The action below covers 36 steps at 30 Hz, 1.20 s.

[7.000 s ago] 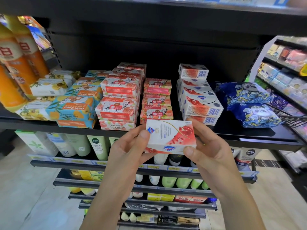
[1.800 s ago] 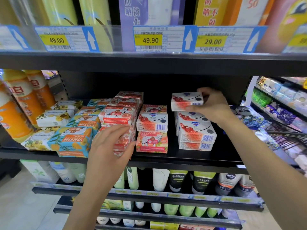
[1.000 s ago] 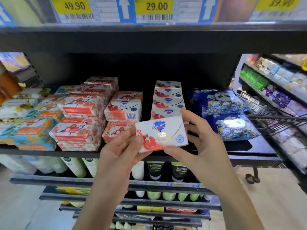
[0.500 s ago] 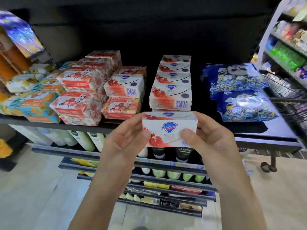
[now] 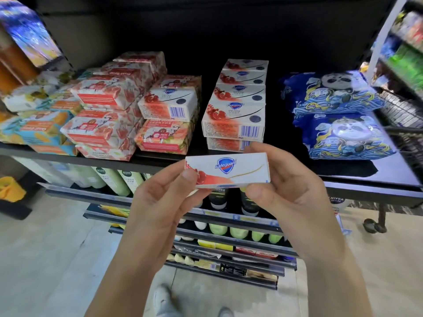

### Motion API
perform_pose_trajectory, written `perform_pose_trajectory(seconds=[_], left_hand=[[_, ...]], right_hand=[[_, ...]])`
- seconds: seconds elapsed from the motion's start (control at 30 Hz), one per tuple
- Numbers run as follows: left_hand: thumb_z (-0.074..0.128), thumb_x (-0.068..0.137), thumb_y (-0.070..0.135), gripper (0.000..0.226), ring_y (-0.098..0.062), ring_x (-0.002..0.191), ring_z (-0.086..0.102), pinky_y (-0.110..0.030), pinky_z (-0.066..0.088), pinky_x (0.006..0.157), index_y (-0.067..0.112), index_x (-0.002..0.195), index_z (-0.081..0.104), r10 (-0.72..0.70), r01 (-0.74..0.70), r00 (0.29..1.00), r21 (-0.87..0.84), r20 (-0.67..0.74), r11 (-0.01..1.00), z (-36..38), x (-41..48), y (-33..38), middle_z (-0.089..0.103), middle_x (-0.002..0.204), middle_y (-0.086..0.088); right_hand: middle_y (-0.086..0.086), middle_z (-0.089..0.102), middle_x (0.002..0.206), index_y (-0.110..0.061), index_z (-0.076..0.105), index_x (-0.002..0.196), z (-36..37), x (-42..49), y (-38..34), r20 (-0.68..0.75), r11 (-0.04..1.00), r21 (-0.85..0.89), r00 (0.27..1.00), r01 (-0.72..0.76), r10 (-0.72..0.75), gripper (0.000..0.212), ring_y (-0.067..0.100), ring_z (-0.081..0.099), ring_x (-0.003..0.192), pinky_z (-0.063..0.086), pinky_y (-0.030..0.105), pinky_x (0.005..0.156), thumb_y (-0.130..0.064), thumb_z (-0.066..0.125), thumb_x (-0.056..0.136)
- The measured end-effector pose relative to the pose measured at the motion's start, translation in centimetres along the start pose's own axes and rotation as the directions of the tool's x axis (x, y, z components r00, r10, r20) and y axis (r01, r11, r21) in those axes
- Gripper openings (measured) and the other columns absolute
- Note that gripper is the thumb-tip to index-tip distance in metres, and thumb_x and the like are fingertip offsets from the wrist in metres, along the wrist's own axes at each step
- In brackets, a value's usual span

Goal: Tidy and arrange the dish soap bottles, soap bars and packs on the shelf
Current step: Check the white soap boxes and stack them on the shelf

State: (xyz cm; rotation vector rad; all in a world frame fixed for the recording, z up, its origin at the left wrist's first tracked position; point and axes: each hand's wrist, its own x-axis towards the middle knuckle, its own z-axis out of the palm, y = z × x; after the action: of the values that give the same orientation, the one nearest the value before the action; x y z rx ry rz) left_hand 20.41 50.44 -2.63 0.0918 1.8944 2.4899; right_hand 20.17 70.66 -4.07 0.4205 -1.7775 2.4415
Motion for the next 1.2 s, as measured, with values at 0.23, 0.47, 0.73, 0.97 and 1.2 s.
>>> perform_pose_trajectory(seconds=[0.23, 0.47, 0.73, 0.97, 1.2], left_hand=[[0.088, 0.068, 0.054, 0.078, -0.031, 0.114, 0.071, -0.038, 0.056, 0.099, 0.003, 0.124, 0.069, 0.02, -0.019, 1.0, 0.018, -0.02, 1.0, -0.7, 0.3, 0.0, 0.075, 0.118, -0.016], [0.089, 0.067, 0.047, 0.079, -0.026, 0.117, 0.07, -0.032, 0.054, 0.101, 0.013, 0.134, 0.064, 0.026, -0.027, 0.999, 0.037, 0.021, 0.999, -1.1, -0.1, 0.3, 0.074, 0.123, -0.011], [0.084, 0.072, 0.058, 0.084, -0.025, 0.124, 0.065, -0.029, 0.052, 0.102, 0.017, 0.141, 0.059, 0.017, -0.014, 0.996, -0.036, 0.089, 0.999, -1.7, -0.2, 1.1, 0.07, 0.131, -0.009], [0.066, 0.092, 0.056, 0.052, -0.029, 0.118, 0.069, -0.035, 0.057, 0.097, 0.013, 0.12, 0.075, -0.053, 0.051, 0.994, 0.022, 0.097, 0.998, -2.2, -0.7, 1.3, 0.073, 0.126, -0.012], [0.076, 0.085, 0.022, 0.025, -0.026, 0.106, 0.074, -0.028, 0.061, 0.082, 0.009, 0.106, 0.08, -0.116, 0.116, 0.993, -0.034, -0.003, 0.993, -2.8, -0.8, 1.2, 0.077, 0.114, -0.013]], right_hand=[[0.007, 0.074, 0.122, -0.015, 0.065, 0.131, 0.6, 0.1, -0.3, -0.101, 0.982, -0.016, 0.978, -0.187, 0.184, 0.079, 0.028, 0.07, 0.114, 0.059, 0.032, 0.09, -0.063, 0.081, 0.071], [0.007, 0.078, 0.11, -0.016, 0.071, 0.12, 1.5, -0.3, -0.5, -0.176, 0.984, 0.017, 0.969, -0.175, 0.176, 0.048, 0.024, 0.075, 0.104, 0.058, 0.025, 0.087, -0.031, 0.082, 0.076], [0.004, 0.074, 0.124, -0.021, 0.068, 0.127, 1.8, -0.5, -0.7, -0.062, 1.0, 0.002, 0.998, -0.031, 0.031, 0.051, 0.022, 0.07, 0.116, 0.056, 0.029, 0.093, -0.019, 0.084, 0.079], [0.008, 0.063, 0.142, -0.009, 0.05, 0.146, 1.5, -0.5, 0.2, 0.041, 0.999, 0.029, 0.999, 0.012, -0.013, 0.073, 0.028, 0.059, 0.132, 0.054, 0.037, 0.1, -0.007, 0.074, 0.077], [0.007, 0.056, 0.149, -0.008, 0.043, 0.151, 2.1, -0.6, 0.5, 0.116, 1.0, 0.007, 0.993, -0.012, 0.012, 0.077, 0.029, 0.053, 0.138, 0.05, 0.041, 0.107, 0.0, 0.072, 0.08]])
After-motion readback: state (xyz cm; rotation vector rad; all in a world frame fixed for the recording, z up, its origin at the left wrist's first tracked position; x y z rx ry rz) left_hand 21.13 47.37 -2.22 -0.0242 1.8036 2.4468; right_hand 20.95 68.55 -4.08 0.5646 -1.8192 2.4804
